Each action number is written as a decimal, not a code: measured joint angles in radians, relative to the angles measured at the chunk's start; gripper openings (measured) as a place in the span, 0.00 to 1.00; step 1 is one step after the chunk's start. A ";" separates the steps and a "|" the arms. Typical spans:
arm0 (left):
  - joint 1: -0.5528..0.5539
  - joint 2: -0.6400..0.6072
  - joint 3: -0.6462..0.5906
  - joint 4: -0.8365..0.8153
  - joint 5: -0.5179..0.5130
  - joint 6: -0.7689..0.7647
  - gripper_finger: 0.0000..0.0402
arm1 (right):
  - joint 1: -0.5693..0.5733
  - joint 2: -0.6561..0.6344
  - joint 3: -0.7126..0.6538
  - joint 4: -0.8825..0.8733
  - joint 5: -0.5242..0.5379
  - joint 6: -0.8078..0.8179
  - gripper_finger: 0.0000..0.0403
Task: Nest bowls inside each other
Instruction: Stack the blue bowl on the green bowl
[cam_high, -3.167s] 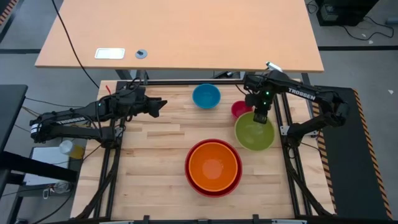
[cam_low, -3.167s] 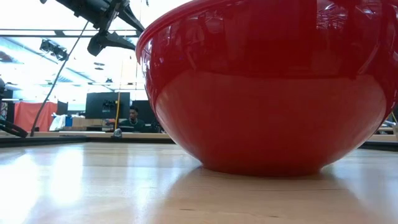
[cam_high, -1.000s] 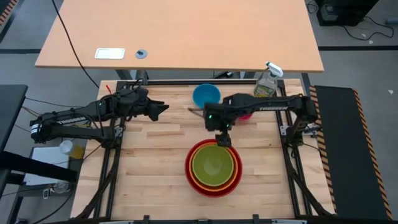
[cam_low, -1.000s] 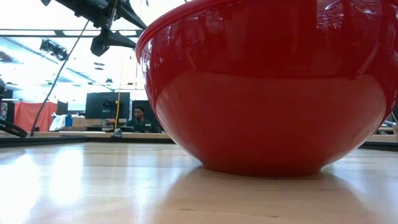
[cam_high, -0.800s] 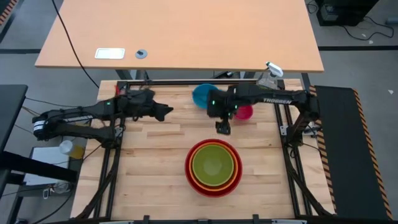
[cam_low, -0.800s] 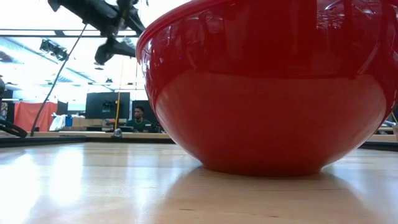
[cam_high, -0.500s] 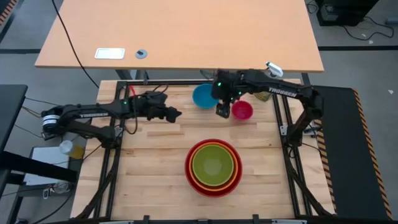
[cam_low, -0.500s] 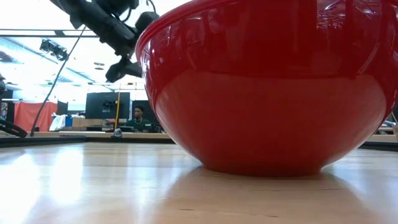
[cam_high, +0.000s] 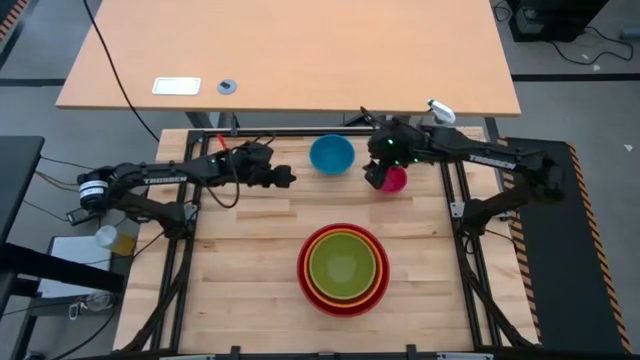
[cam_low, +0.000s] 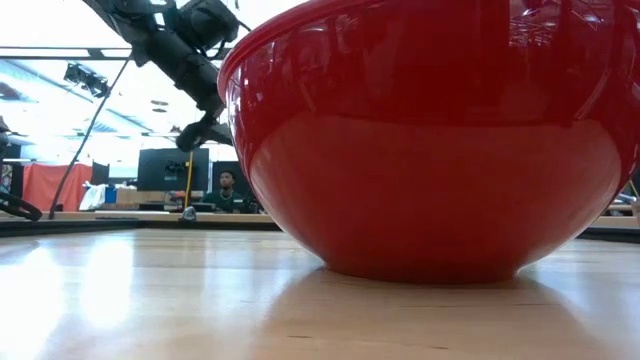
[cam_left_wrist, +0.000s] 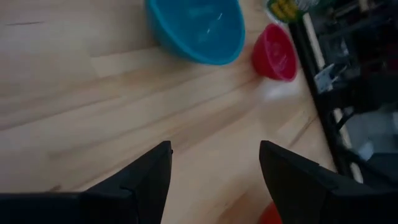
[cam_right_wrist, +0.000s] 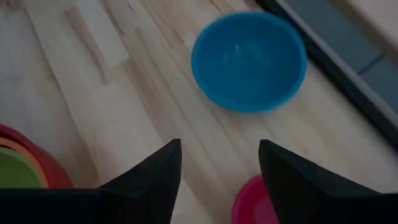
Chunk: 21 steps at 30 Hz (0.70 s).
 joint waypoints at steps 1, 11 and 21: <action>0.005 0.007 0.000 0.019 0.006 -0.005 0.61 | 0.000 -0.023 -0.039 0.017 -0.002 0.030 0.55; 0.021 0.069 0.055 -0.040 0.012 -0.020 0.54 | 0.035 -0.166 -0.247 0.065 0.015 0.165 0.55; 0.090 0.284 0.423 -0.325 -0.091 0.169 0.51 | 0.010 -0.259 -0.352 0.115 -0.011 0.147 0.55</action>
